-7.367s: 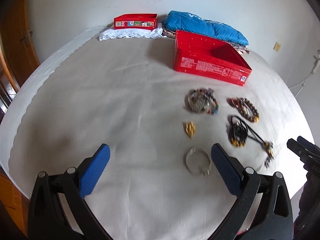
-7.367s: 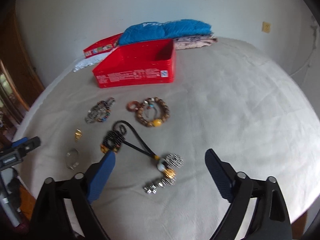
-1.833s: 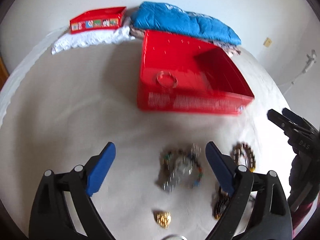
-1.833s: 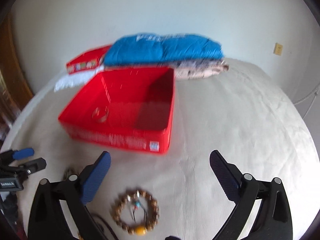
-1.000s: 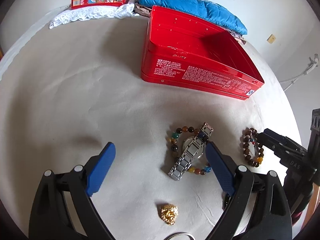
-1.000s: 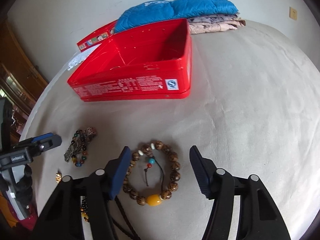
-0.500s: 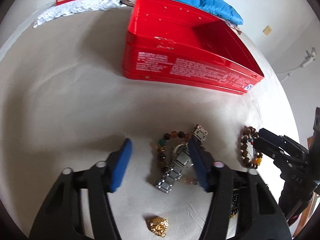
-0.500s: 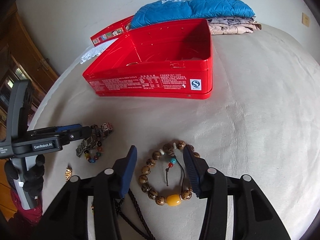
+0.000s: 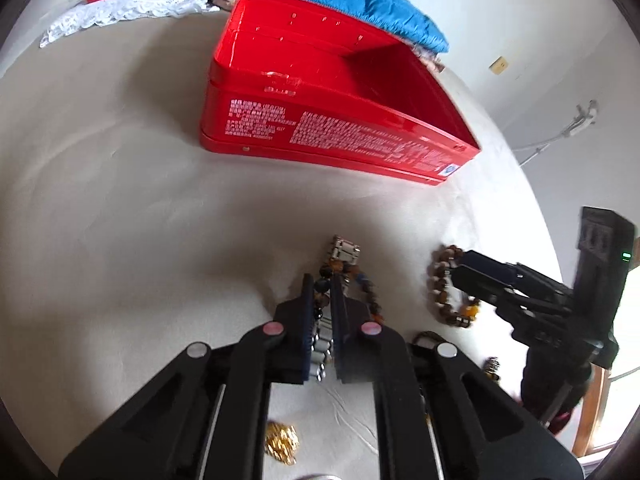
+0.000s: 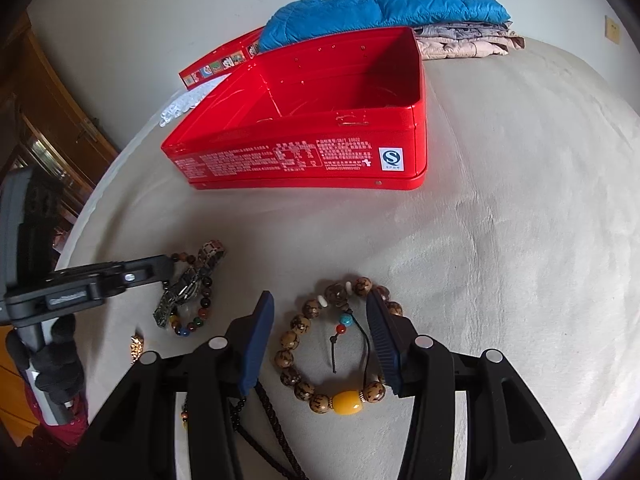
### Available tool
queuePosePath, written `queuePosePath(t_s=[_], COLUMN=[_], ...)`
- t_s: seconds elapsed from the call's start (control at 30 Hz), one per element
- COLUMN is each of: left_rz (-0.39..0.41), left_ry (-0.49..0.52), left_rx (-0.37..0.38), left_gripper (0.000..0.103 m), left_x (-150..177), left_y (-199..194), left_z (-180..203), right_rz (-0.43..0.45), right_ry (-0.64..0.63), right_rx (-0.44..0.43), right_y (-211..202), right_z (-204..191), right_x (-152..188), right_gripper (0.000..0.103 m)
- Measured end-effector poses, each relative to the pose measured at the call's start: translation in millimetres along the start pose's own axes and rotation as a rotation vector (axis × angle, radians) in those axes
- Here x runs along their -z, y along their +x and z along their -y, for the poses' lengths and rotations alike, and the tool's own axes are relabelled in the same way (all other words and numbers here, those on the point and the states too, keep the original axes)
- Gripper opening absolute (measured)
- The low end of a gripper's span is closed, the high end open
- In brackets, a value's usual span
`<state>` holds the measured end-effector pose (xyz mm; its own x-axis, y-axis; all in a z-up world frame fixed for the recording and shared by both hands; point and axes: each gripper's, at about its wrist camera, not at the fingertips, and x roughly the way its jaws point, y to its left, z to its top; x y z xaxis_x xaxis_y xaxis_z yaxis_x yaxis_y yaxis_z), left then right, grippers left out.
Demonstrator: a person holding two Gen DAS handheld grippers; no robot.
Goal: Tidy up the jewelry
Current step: 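Grasp the colorful bead bracelet with the left tool while the right tool grasps the wooden bead bracelet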
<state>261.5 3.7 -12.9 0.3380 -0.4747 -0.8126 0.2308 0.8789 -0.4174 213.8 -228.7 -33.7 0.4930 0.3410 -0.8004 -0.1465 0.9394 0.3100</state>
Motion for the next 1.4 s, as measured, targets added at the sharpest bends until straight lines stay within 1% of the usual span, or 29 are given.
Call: queuePosePath(t_s=[0.13,0.33,0.5,0.57,0.6,0.67,0.7,0.77,0.83,0.93,1.07,1.13,1.23,1.3,1.4], left_rz=[0.042,0.105,0.203,0.249,0.266,0.292,0.302,0.323,0.313,0.265,0.219,0.213,0.223,0.233,0.228], left_ry=[0.006,0.015,-0.001,-0.007,-0.017,-0.009,0.0,0.02,0.02,-0.003,-0.034,-0.036,-0.032,-0.029,-0.029], left_rx=[0.069,0.138,0.152,0.105,0.097,0.12,0.119,0.094,0.086,0.064,0.034,0.023,0.005,-0.006,-0.003], left_gripper=[0.006,0.006,0.006,0.006,0.006,0.006,0.006,0.006,0.006,0.006,0.006,0.006,0.006,0.006,0.006], left_x=[6,9,8,6,6,6,6,6,6,2,0,0,1,1,1], left_y=[-24,-53,-77,-84,-86,-93,-96,-99,-95,-82,-68,-65,-66,-67,-66], left_z=[0,1,-9,-13,-14,-14,-13,-10,-11,-18,-27,-29,-28,-28,-27], right_rz=[0.005,0.003,0.004,0.004,0.003,0.004,0.004,0.002,0.001,0.004,0.013,0.013,0.028,0.041,0.027], right_ry=[0.004,0.006,0.006,0.005,0.005,0.002,0.0,-0.001,-0.001,0.013,0.034,0.043,0.059,0.06,0.066], right_rx=[-0.004,-0.005,-0.005,-0.003,-0.003,-0.002,0.0,-0.001,0.002,0.029,0.043,0.044,0.041,0.06,0.046], right_y=[-1,0,0,0,1,1,1,2,2,0,-5,-6,-10,-14,-11], right_z=[2,3,3,3,2,2,2,2,2,5,11,13,16,16,16], right_x=[0,0,0,0,1,1,1,1,1,2,2,2,1,1,0], right_gripper=[0.048,0.048,0.048,0.048,0.048,0.048,0.048,0.048,0.048,0.048,0.049,0.049,0.049,0.049,0.049])
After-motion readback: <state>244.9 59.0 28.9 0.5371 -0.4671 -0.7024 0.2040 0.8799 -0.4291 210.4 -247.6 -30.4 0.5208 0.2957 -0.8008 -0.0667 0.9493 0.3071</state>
